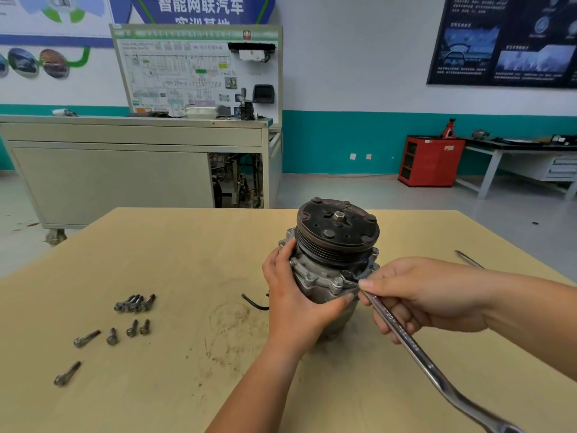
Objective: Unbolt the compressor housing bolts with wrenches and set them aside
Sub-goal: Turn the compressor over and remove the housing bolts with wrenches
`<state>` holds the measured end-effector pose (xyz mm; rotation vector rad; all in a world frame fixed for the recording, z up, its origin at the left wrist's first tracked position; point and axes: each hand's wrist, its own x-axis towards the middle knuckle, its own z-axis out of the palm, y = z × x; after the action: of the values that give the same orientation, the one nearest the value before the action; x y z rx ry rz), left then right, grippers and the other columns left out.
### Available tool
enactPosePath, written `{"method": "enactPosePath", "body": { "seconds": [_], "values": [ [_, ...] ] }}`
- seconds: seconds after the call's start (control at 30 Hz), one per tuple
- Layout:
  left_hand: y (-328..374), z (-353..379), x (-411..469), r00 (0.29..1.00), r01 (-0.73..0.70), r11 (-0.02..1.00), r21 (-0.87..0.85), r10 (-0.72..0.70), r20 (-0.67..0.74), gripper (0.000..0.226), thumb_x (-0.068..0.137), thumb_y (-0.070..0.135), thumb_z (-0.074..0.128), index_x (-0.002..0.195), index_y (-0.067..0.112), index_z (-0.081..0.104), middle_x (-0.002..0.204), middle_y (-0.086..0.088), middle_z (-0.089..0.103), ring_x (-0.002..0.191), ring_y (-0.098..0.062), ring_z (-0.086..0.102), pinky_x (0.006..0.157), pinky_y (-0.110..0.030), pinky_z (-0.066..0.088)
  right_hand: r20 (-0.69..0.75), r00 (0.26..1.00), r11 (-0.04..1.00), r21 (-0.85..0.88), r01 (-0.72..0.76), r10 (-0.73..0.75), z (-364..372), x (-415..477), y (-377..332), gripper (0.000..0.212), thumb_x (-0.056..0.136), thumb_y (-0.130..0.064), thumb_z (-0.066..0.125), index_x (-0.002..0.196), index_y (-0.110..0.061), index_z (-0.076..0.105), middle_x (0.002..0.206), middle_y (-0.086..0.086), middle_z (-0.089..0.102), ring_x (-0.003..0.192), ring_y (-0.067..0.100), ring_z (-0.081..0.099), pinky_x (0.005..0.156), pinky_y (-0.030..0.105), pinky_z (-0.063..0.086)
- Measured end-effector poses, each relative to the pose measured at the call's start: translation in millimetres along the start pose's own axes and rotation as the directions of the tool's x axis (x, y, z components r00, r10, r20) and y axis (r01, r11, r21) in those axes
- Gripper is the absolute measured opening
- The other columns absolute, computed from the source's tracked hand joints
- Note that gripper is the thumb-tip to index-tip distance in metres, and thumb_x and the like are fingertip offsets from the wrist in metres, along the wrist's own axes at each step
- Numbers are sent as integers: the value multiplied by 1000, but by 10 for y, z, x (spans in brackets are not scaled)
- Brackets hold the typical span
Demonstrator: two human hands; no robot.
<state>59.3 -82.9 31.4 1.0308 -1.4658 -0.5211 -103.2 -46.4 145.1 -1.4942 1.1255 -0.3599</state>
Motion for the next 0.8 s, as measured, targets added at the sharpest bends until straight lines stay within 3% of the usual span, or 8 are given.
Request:
{"method": "enactPosePath", "body": {
  "seconds": [0.1, 0.27, 0.43, 0.5, 0.57, 0.63, 0.7, 0.8],
  "values": [
    [-13, 9, 4, 1000, -6, 1000, -17, 6, -10, 99, 43, 56, 79, 124, 59, 23, 133, 16, 25, 128, 5, 31, 100, 0, 26, -15, 999, 999, 33, 38, -37, 29, -21, 59, 29, 98, -29, 39, 79, -12, 54, 55, 0, 63, 45, 9, 58, 44, 14, 41],
    [-20, 13, -1, 1000, -9, 1000, -26, 9, -17, 98, 42, 53, 76, 124, 61, 22, 131, 20, 24, 129, 3, 32, 104, -8, 30, 23, 999, 999, 31, 27, -28, 78, 1, 58, 30, 99, -30, 39, 78, -14, 54, 55, 1, 65, 45, 10, 59, 44, 14, 41],
    [-7, 3, -2, 1000, 2, 1000, -22, -2, -5, 97, 44, 56, 75, 126, 56, 24, 133, 17, 24, 129, 3, 31, 101, -2, 28, 46, 997, 978, -202, -44, 55, 15, -9, -73, 32, 98, -33, 41, 73, -18, 55, 53, -2, 63, 41, 6, 50, 44, 14, 39],
    [9, -5, -3, 1000, -2, 1000, -11, 2, -2, 96, 45, 59, 74, 126, 55, 23, 134, 14, 24, 129, 3, 30, 101, -1, 26, -35, 999, 870, -491, -45, 32, -111, -22, -168, 32, 97, -36, 44, 72, -21, 57, 51, -6, 61, 44, 5, 52, 50, 16, 41],
    [19, -6, -4, 1000, 3, 1000, -15, -3, -1, 95, 44, 59, 73, 126, 55, 24, 135, 12, 24, 130, 1, 30, 100, 1, 24, -169, 977, 628, -776, -52, -128, -254, -4, -196, 25, 92, -43, 51, 76, -28, 63, 61, -9, 63, 56, 4, 55, 59, 21, 43],
    [22, -7, -5, 1000, 11, 1000, -21, -11, -4, 94, 44, 58, 72, 125, 55, 24, 136, 11, 24, 130, -2, 30, 99, 2, 24, -243, 917, 493, -868, -58, -318, -328, 16, -196, 14, 88, -46, 55, 82, -37, 65, 74, -13, 64, 71, 4, 56, 67, 23, 46],
    [22, -3, -1, 1000, 11, 1000, -22, -11, 0, 95, 43, 59, 72, 124, 56, 23, 136, 12, 23, 131, -3, 31, 99, 2, 24, -199, 941, 573, -819, -7, -273, -378, -9, -165, 16, 87, -43, 57, 80, -34, 68, 71, -16, 65, 68, -1, 58, 61, 14, 45],
    [14, -7, -4, 1000, 6, 1000, -12, -6, 1, 95, 44, 59, 73, 125, 58, 23, 135, 14, 23, 130, -1, 31, 99, 2, 24, -53, 998, 902, -432, 3, -29, -330, -85, -111, 23, 93, -31, 52, 75, -23, 65, 70, -3, 71, 67, 8, 68, 59, 15, 49]
  ]
}}
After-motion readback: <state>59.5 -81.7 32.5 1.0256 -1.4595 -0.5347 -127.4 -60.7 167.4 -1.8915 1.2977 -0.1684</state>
